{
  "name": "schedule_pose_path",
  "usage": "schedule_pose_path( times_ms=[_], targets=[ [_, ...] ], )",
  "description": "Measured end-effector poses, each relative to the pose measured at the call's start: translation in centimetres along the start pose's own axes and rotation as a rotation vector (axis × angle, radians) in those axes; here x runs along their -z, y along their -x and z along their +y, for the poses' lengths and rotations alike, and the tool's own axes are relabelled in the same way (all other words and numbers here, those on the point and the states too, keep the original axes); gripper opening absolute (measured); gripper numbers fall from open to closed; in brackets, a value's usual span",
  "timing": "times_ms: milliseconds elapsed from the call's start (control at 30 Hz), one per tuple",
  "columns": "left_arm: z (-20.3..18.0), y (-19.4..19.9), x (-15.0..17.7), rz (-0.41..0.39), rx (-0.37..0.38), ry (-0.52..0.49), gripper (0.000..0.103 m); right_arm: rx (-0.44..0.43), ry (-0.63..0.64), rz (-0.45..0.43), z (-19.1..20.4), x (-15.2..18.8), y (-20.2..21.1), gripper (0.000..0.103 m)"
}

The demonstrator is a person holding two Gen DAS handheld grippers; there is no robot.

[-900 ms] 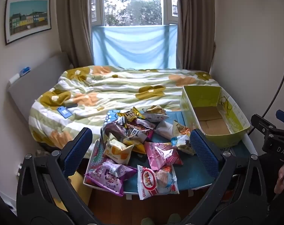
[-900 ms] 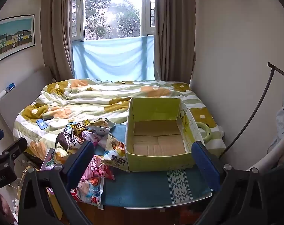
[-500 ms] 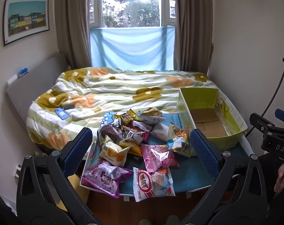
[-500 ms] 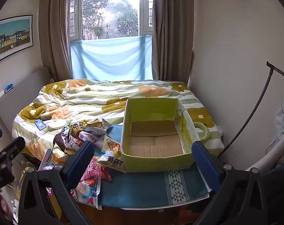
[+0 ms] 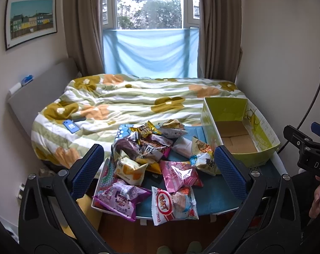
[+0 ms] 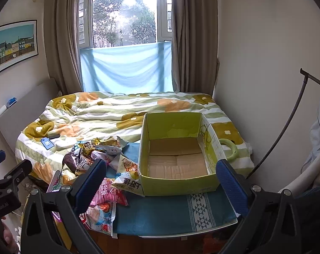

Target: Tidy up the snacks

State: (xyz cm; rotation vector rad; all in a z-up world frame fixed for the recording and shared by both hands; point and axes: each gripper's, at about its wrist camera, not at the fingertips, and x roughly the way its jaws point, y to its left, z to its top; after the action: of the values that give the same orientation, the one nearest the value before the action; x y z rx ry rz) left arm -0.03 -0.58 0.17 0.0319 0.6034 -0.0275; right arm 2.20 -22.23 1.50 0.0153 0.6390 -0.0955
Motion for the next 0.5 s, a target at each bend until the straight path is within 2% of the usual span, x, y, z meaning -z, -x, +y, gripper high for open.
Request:
schedule_pose_path(
  times_ms=[500],
  targets=[
    [-0.12,0.19,-0.3,-0.003,0.005,-0.002,0.103,-0.001,0.004,0.0,0.29,0.18,0.26,0.103]
  ],
)
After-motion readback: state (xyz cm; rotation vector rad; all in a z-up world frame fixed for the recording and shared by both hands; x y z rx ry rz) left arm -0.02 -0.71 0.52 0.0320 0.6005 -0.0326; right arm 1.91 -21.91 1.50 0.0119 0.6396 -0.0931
